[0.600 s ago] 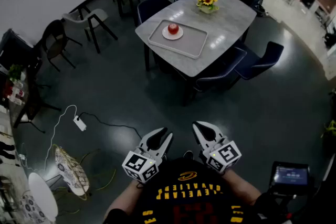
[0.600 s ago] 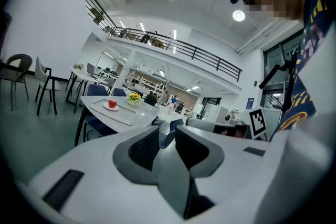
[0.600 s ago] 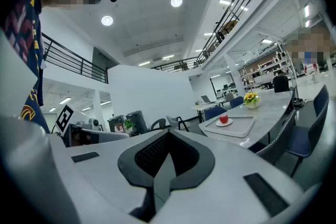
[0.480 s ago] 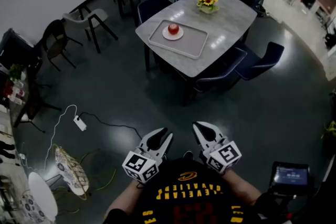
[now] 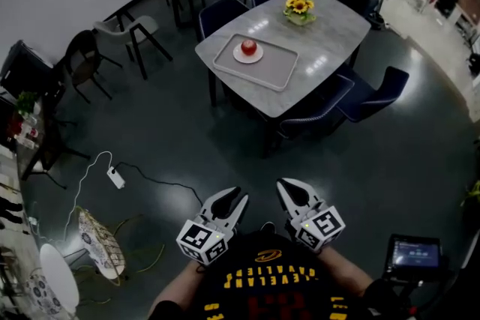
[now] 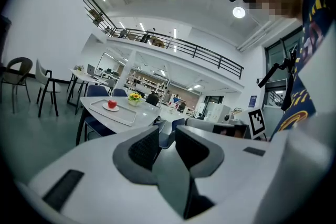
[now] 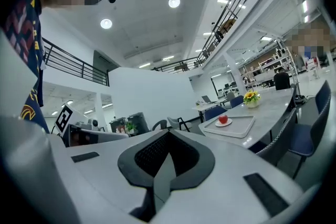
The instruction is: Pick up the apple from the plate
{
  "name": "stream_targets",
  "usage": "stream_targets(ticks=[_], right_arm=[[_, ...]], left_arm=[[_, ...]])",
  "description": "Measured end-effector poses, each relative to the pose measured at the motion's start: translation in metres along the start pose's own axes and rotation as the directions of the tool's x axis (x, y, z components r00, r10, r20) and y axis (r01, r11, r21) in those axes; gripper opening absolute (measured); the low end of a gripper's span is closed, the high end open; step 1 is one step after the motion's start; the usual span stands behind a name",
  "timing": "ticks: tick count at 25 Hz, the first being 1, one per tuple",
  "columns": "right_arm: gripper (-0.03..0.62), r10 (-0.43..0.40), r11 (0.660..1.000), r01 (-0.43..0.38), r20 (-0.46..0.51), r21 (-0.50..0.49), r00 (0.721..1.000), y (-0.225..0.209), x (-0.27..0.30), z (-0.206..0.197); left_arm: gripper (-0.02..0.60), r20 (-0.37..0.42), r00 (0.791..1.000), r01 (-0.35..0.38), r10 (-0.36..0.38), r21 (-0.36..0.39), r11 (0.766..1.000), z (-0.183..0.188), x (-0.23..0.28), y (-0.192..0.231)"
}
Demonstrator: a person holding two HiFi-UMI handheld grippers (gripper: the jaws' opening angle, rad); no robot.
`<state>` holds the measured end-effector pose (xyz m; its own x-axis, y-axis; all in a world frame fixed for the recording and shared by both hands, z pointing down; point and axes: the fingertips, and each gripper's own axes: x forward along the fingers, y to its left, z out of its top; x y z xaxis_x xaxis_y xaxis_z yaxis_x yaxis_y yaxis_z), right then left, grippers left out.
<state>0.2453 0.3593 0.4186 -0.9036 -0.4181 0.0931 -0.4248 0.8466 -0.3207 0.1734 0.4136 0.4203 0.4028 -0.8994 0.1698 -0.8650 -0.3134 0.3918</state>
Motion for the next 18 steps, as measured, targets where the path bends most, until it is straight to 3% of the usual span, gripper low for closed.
stream_targets(ticks=[10,18], right_arm=[[-0.003,0.018,1.0,-0.019,0.038,0.002,0.999,-0.017,0.002,0.011],[-0.003,0.071,0.995,-0.07,0.006,-0.076,0.997,-0.012,0.061,0.008]], left_arm=[[0.087,0.061,0.993,-0.105,0.103,0.035,0.994,0.021,0.005,0.009],[0.087,0.104,0.976,-0.193,0.191,0.011,0.981,0.037,0.011,0.07]])
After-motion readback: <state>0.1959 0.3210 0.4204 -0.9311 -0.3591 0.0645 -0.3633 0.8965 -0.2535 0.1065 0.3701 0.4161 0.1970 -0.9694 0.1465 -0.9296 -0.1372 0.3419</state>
